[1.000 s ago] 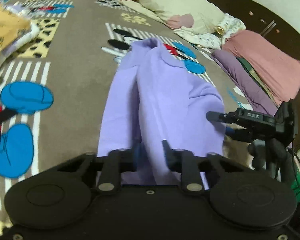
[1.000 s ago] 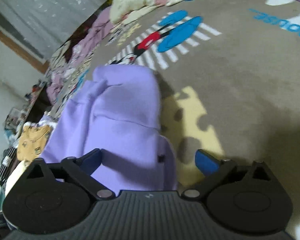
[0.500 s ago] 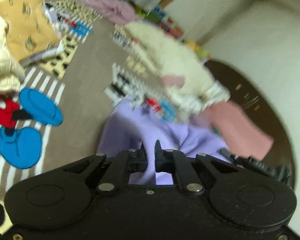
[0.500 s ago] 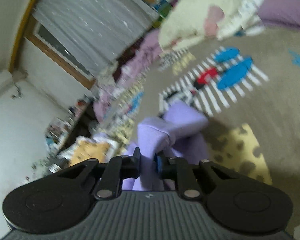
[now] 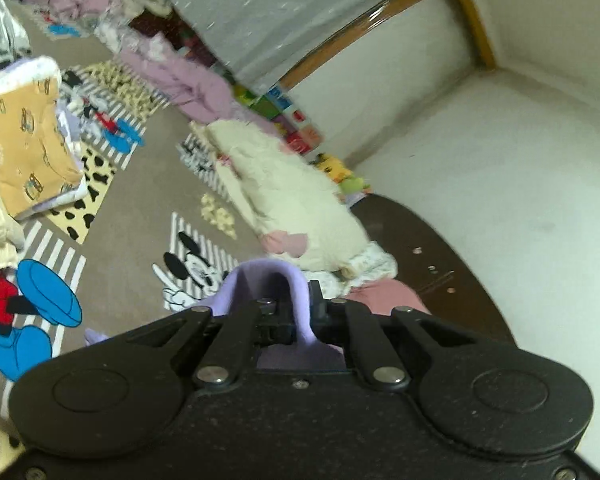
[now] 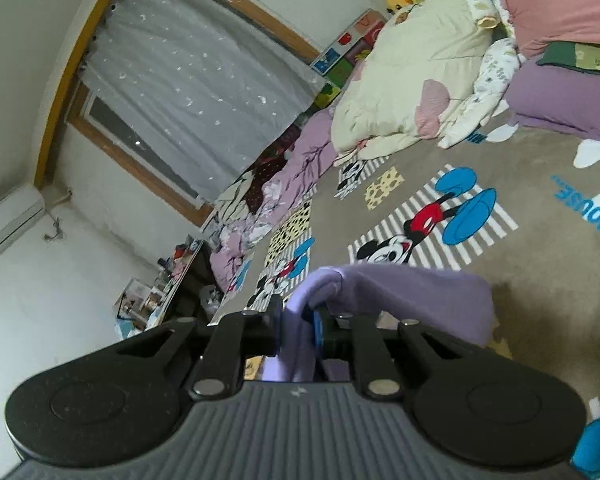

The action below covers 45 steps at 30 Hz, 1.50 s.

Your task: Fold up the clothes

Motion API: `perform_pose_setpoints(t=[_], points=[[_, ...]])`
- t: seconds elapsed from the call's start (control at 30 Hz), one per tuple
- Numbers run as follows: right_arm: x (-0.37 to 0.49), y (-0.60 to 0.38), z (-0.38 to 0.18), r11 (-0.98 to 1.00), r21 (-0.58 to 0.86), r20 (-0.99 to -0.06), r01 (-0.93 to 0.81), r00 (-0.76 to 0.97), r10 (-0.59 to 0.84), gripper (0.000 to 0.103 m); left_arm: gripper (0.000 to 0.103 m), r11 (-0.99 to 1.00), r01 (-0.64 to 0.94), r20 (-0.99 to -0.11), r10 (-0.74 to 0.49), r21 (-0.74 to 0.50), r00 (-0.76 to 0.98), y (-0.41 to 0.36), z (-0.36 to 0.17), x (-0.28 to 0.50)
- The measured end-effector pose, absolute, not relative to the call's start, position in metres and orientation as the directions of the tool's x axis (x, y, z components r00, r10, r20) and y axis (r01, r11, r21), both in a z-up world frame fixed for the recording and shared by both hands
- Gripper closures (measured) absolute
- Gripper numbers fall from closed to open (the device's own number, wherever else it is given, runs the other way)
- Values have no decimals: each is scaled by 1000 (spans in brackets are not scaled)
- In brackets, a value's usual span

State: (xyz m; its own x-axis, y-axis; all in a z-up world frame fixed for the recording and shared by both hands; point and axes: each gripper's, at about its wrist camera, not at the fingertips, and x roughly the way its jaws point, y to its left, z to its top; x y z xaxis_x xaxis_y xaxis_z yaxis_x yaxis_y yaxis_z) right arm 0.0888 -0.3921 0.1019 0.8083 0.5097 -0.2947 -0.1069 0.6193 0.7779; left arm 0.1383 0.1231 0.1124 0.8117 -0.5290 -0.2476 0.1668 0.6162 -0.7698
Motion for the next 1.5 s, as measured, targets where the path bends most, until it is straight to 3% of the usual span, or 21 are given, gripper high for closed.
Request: perform_pose_setpoints(t=[0.13, 0.2, 0.33, 0.47, 0.63, 0.73, 0.83, 0.9, 0.93, 0.97, 1.0, 1.03, 1.07, 1.13, 1.17, 1.33, 1.4, 1.43, 1.47, 1.5], points=[[138, -389, 97, 635, 772, -336, -38, 823, 458, 87, 101, 648, 105, -324, -506, -754, 800, 110, 107, 217], [166, -389, 104, 633, 774, -334, -17, 839, 430, 87, 101, 652, 125, -307, -507, -748, 805, 103, 121, 251], [197, -399, 146, 646, 762, -260, -40, 895, 362, 87, 101, 641, 228, -172, -499, -733, 850, 98, 175, 273], [174, -403, 154, 695, 713, -205, -96, 919, 337, 87, 101, 642, 319, -91, -521, -697, 849, 97, 200, 264], [141, -409, 159, 753, 638, -138, -160, 939, 316, 87, 101, 663, 297, -178, -551, -688, 815, 95, 129, 222], [103, -405, 92, 762, 641, -245, -95, 915, 320, 87, 101, 690, 178, -339, -543, -702, 769, 99, 34, 177], [66, -401, -19, 750, 660, -459, 53, 818, 346, 87, 101, 737, -7, -555, -503, -676, 662, 100, -60, 143], [45, -402, -99, 715, 667, -624, 209, 682, 382, 86, 101, 768, -70, -635, -470, -637, 613, 99, -94, 127], [34, -403, -122, 694, 676, -648, 250, 650, 397, 81, 97, 778, -88, -657, -458, -623, 599, 99, -105, 120], [23, -405, -137, 670, 691, -650, 273, 641, 408, 85, 82, 786, -104, -675, -446, -610, 587, 99, -114, 113], [12, -407, -152, 645, 704, -651, 297, 633, 420, 79, 68, 780, -116, -672, -442, -615, 593, 101, -113, 108], [7, -409, -156, 640, 703, -657, 309, 626, 420, 71, 42, 768, -122, -663, -449, -629, 599, 102, -109, 103], [5, -410, -154, 646, 695, -666, 315, 620, 414, 63, 38, 756, -127, -655, -454, -642, 603, 102, -106, 98], [4, -411, -146, 665, 669, -684, 331, 625, 377, 17, 37, 765, -139, -675, -448, -628, 586, 96, -99, 92], [3, -410, -143, 672, 662, -688, 332, 625, 369, 12, 37, 772, -145, -688, -443, -618, 574, 92, -97, 88], [10, -397, -139, 698, 638, -708, 325, 603, 367, 19, 39, 807, -162, -736, -410, -568, 539, 72, -106, 76], [13, -394, -139, 695, 627, -720, 352, 602, 345, 20, 60, 812, -165, -740, -400, -560, 541, 65, -112, 76], [13, -392, -137, 692, 625, -722, 363, 605, 335, 20, 86, 811, -165, -735, -397, -562, 549, 63, -115, 78], [15, -389, -134, 703, 617, -722, 353, 611, 326, 22, 90, 799, -161, -719, -408, -579, 563, 61, -113, 80], [16, -386, -130, 721, 608, -714, 333, 626, 313, 39, 92, 787, -156, -703, -418, -596, 576, 60, -111, 82]])
